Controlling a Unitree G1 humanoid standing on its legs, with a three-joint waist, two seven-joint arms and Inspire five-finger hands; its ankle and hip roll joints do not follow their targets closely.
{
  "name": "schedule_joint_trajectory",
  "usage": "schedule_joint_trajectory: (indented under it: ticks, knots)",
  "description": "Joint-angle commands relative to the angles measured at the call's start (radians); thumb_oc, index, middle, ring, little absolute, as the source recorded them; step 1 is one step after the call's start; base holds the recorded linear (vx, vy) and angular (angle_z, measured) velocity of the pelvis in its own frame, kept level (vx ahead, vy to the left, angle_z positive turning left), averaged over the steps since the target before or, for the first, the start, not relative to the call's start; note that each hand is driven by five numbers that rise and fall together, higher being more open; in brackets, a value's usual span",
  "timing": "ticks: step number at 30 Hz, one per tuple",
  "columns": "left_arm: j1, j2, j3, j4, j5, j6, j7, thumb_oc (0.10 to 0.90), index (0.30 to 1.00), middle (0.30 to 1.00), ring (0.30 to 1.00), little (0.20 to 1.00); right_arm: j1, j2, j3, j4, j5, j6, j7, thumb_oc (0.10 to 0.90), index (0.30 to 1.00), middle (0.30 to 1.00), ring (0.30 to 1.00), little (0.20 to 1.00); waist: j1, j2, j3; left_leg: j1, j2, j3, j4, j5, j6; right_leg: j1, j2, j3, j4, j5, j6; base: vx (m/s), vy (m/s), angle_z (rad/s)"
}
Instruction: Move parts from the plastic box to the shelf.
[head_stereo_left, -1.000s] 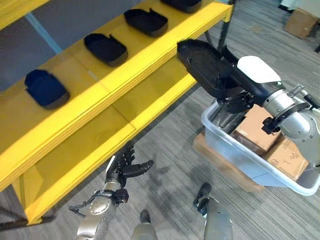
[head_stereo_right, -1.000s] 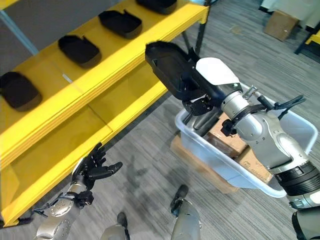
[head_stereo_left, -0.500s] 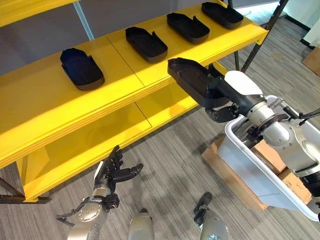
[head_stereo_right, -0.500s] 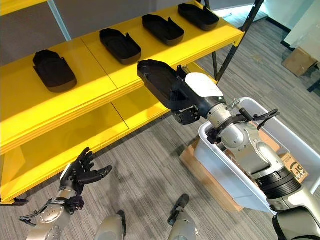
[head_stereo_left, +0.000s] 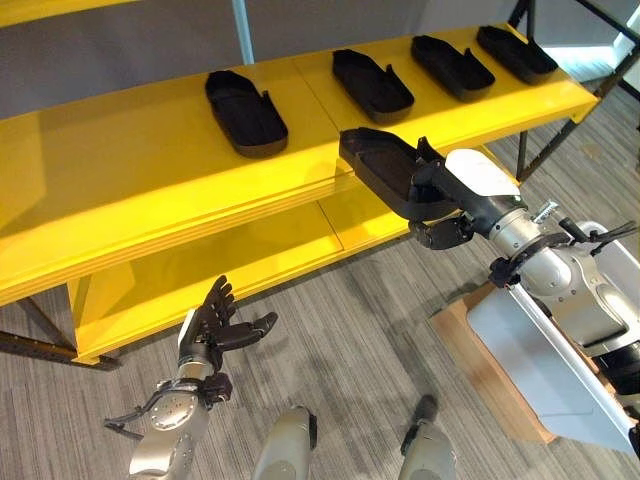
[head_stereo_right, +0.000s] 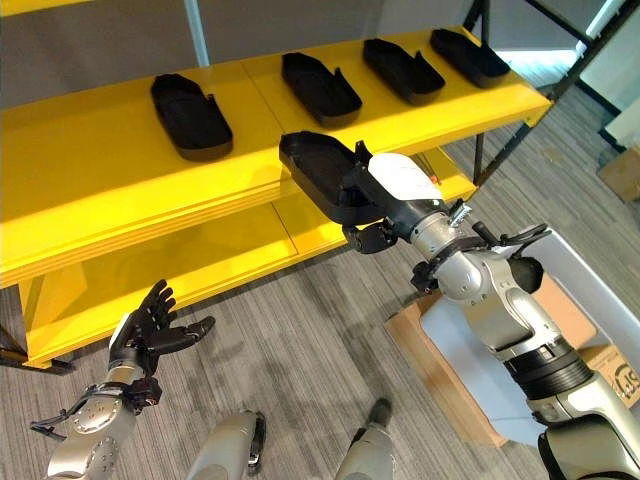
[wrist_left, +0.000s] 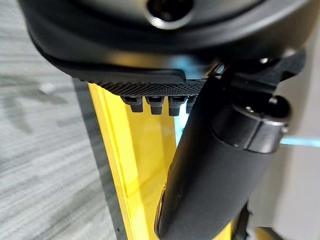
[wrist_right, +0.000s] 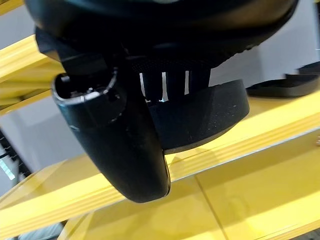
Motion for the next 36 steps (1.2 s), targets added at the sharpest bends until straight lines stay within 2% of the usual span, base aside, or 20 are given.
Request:
schedule_joint_trajectory:
  ticks: [1, 2, 4, 5, 6, 7, 8, 9, 13, 17, 26, 30, 31, 33, 36]
  knots:
    - [-0.029, 0.031, -0.030, -0.134, 0.058, -0.081, -0.031, 0.900, 1.000, 1.000, 1.000, 1.000, -0.109, -0.082, -0.136, -0.031, 0.060, -0.040, -0.066, 0.400, 0.300, 0.300, 0.300, 0.300, -0.049, 0.007, -0.075, 0.134, -0.056, 0.013, -0.221, 0.043, -0.030, 0.033, 0.045, 0.013, -0.094, 0.022, 0.050, 0.05, 0.044, 0.41]
    - [-0.030, 0.031, -0.031, -0.134, 0.058, -0.081, -0.031, 0.900, 1.000, 1.000, 1.000, 1.000, -0.108, -0.082, -0.138, -0.032, 0.060, -0.040, -0.066, 0.400, 0.300, 0.300, 0.300, 0.300, -0.050, 0.005, -0.077, 0.131, -0.058, 0.012, -0.223, 0.049, -0.030, 0.031, 0.044, 0.012, -0.097, 0.027, 0.049, 0.06, 0.045, 0.74]
    - [-0.034, 0.014, -0.045, -0.132, 0.059, -0.082, -0.035, 0.900, 1.000, 1.000, 1.000, 1.000, -0.117, -0.111, -0.141, -0.033, 0.078, -0.051, -0.066, 0.400, 0.300, 0.300, 0.300, 0.300, -0.073, -0.002, -0.069, 0.145, -0.086, -0.012, -0.223, 0.046, -0.031, -0.013, 0.100, 0.040, -0.116, 0.034, 0.039, 0.06, 0.026, 0.73]
    - [-0.034, 0.013, -0.045, -0.131, 0.059, -0.083, -0.035, 0.900, 1.000, 1.000, 1.000, 1.000, -0.119, -0.112, -0.139, -0.032, 0.079, -0.051, -0.066, 0.400, 0.300, 0.300, 0.300, 0.300, -0.074, 0.000, -0.070, 0.146, -0.085, -0.013, -0.224, 0.044, -0.032, -0.013, 0.102, 0.040, -0.115, 0.033, 0.038, 0.10, -0.023, 0.52]
    - [-0.036, 0.009, -0.049, -0.128, 0.059, -0.083, -0.034, 0.900, 1.000, 1.000, 1.000, 1.000, -0.133, -0.123, -0.134, -0.033, 0.088, -0.051, -0.067, 0.400, 0.300, 0.300, 0.300, 0.300, -0.086, -0.005, -0.067, 0.158, -0.095, -0.035, -0.214, 0.034, -0.031, -0.055, 0.121, 0.075, -0.120, 0.054, 0.044, 0.12, -0.048, 0.42]
    - [-0.036, 0.007, -0.052, -0.124, 0.058, -0.083, -0.033, 0.900, 1.000, 1.000, 1.000, 1.000, -0.143, -0.124, -0.125, -0.033, 0.090, -0.051, -0.064, 0.400, 0.300, 0.300, 0.300, 0.300, -0.090, -0.008, -0.065, 0.165, -0.100, -0.049, -0.206, 0.025, -0.031, -0.066, 0.129, 0.093, -0.126, 0.063, 0.048, 0.18, -0.131, 0.46]
    - [-0.030, 0.008, -0.045, -0.126, 0.059, -0.086, -0.030, 0.900, 1.000, 1.000, 1.000, 1.000, -0.143, -0.131, -0.123, -0.043, 0.091, -0.051, -0.061, 0.400, 0.300, 0.300, 0.300, 0.300, -0.085, -0.022, -0.070, 0.169, -0.111, -0.054, -0.186, 0.006, -0.032, -0.021, 0.111, 0.086, -0.168, 0.073, 0.048, 0.12, -0.133, 0.48]
    - [-0.025, 0.004, -0.040, -0.127, 0.060, -0.087, -0.029, 0.900, 1.000, 1.000, 1.000, 1.000, -0.142, -0.131, -0.123, -0.047, 0.093, -0.055, -0.063, 0.400, 0.300, 0.300, 0.300, 0.300, -0.084, -0.023, -0.073, 0.167, -0.112, -0.049, -0.177, 0.000, -0.032, -0.002, 0.106, 0.078, -0.182, 0.070, 0.045, 0.08, -0.109, 0.38]
    - [-0.009, -0.008, -0.028, -0.130, 0.050, -0.088, -0.021, 0.900, 1.000, 1.000, 1.000, 1.000, -0.154, -0.142, -0.109, -0.047, 0.106, -0.058, -0.057, 0.400, 0.300, 0.300, 0.300, 0.300, -0.072, -0.016, -0.088, 0.171, -0.095, -0.034, -0.156, -0.018, -0.033, 0.024, 0.116, 0.082, -0.160, 0.045, 0.033, 0.08, -0.102, 0.10]
    - [0.013, -0.021, -0.028, -0.132, 0.046, -0.081, -0.021, 0.900, 1.000, 1.000, 1.000, 1.000, -0.146, -0.152, -0.116, -0.044, 0.115, -0.051, -0.051, 0.400, 0.300, 0.300, 0.300, 0.300, -0.068, -0.006, -0.103, 0.183, -0.074, -0.043, -0.129, -0.044, -0.041, 0.066, 0.120, 0.068, -0.127, -0.011, 0.014, 0.10, -0.131, -0.03]
    - [0.038, -0.047, -0.033, -0.138, 0.048, -0.076, -0.026, 0.900, 1.000, 1.000, 1.000, 1.000, -0.116, -0.157, -0.128, -0.050, 0.124, -0.058, -0.040, 0.400, 0.300, 0.300, 0.300, 0.300, -0.071, 0.023, -0.137, 0.234, -0.035, -0.060, -0.163, -0.033, -0.065, 0.122, 0.127, 0.055, -0.134, -0.063, -0.010, 0.10, -0.096, 0.10]
    - [0.039, -0.065, -0.037, -0.137, 0.045, -0.076, -0.023, 0.900, 1.000, 1.000, 1.000, 1.000, -0.100, -0.164, -0.145, -0.074, 0.124, -0.068, -0.040, 0.400, 0.300, 0.300, 0.300, 0.300, -0.076, 0.035, -0.152, 0.250, -0.020, -0.074, -0.175, -0.005, -0.083, 0.146, 0.132, 0.059, -0.143, -0.086, -0.024, 0.10, -0.078, 0.01]
    - [0.041, -0.070, -0.038, -0.138, 0.041, -0.080, -0.027, 0.900, 1.000, 1.000, 1.000, 1.000, -0.106, -0.169, -0.142, -0.081, 0.123, -0.072, -0.040, 0.400, 0.300, 0.300, 0.300, 0.300, -0.071, 0.040, -0.150, 0.223, -0.021, -0.079, -0.110, 0.073, -0.111, 0.173, 0.134, 0.066, -0.168, -0.090, -0.035, 0.04, -0.064, 0.09]
    - [0.033, -0.069, -0.050, -0.134, 0.031, -0.084, -0.033, 0.900, 1.000, 1.000, 1.000, 1.000, -0.117, -0.181, -0.141, -0.083, 0.126, -0.073, -0.047, 0.400, 0.300, 0.300, 0.300, 0.300, -0.060, 0.034, -0.130, 0.140, -0.031, -0.078, 0.022, 0.180, -0.156, 0.205, 0.120, 0.060, -0.199, -0.084, -0.052, -0.03, -0.083, 0.19]
    - [0.023, -0.067, -0.057, -0.135, 0.031, -0.085, -0.037, 0.900, 1.000, 1.000, 1.000, 1.000, -0.134, -0.183, -0.138, -0.081, 0.126, -0.074, -0.058, 0.400, 0.300, 0.300, 0.300, 0.300, -0.054, 0.023, -0.111, 0.069, -0.047, -0.071, 0.088, 0.182, -0.152, 0.209, 0.109, 0.050, -0.209, -0.078, -0.058, -0.04, -0.048, 0.30]
